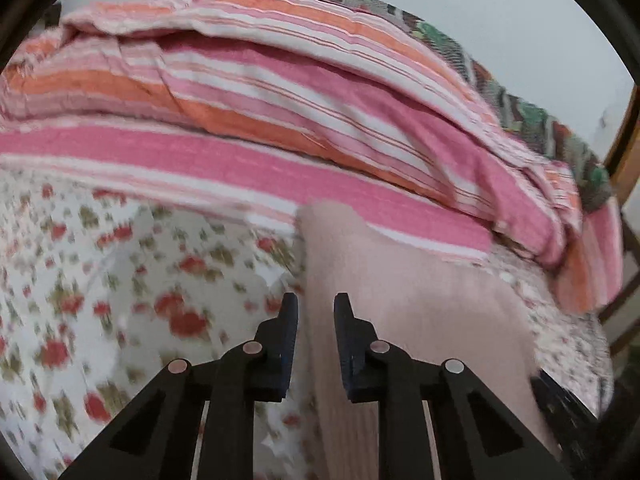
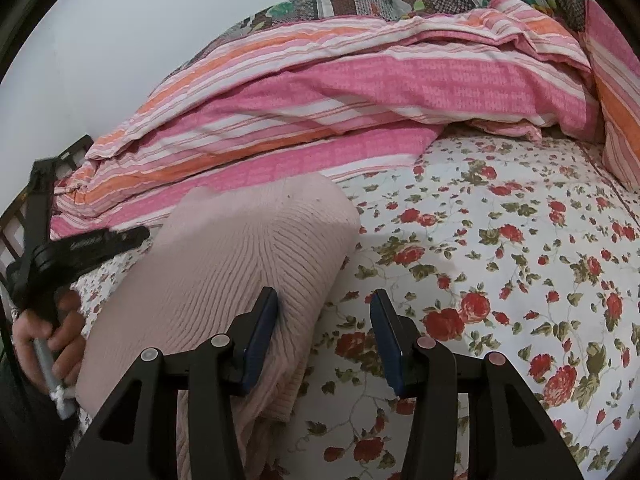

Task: Fold small clothes

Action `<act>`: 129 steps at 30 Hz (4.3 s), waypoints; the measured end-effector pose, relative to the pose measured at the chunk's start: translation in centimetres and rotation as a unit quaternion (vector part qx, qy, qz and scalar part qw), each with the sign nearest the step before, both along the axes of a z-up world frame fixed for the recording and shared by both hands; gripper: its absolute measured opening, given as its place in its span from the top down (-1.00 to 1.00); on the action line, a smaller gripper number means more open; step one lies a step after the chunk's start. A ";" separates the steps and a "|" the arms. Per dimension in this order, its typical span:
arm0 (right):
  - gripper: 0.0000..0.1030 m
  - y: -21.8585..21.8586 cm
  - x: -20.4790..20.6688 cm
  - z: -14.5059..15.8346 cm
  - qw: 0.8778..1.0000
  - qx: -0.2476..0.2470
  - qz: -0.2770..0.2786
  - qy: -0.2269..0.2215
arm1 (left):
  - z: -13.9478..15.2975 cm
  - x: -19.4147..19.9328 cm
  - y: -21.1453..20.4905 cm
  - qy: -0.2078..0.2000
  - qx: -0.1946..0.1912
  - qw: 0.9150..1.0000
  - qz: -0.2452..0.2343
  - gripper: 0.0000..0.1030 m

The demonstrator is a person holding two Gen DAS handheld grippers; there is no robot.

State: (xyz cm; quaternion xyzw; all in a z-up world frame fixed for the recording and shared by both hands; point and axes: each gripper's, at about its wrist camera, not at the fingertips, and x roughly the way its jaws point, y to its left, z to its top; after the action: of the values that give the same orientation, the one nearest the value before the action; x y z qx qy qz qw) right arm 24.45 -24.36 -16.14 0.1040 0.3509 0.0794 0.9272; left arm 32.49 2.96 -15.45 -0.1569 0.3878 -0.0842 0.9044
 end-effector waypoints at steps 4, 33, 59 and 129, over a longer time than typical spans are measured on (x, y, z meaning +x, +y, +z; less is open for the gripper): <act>0.10 -0.1 0.1 0.1 1.000 0.009 0.003 -0.006 | -0.3 -2.9 -1.0 -0.009 -0.003 0.999 -0.039 0.32; 0.47 1.6 2.9 0.3 1.000 -0.009 -0.001 0.024 | -1.0 -3.9 -2.6 -0.032 0.037 0.997 -0.063 -0.01; 0.54 1.9 -0.3 1.3 0.999 -0.028 -0.013 0.036 | -1.1 -4.9 -3.2 -0.022 0.018 0.996 -0.079 -0.09; -0.99 2.2 -25.5 15.3 0.986 -0.129 -0.077 -0.070 | 15.6 -29.1 -6.5 -0.112 0.180 0.977 -0.003 -0.85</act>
State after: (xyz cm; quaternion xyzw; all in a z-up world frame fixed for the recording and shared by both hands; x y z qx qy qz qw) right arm -1.03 -22.18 -0.85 0.0043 0.2834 -0.0308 0.9585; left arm 3.41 -3.52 0.11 0.0197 0.2932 -0.0330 0.9553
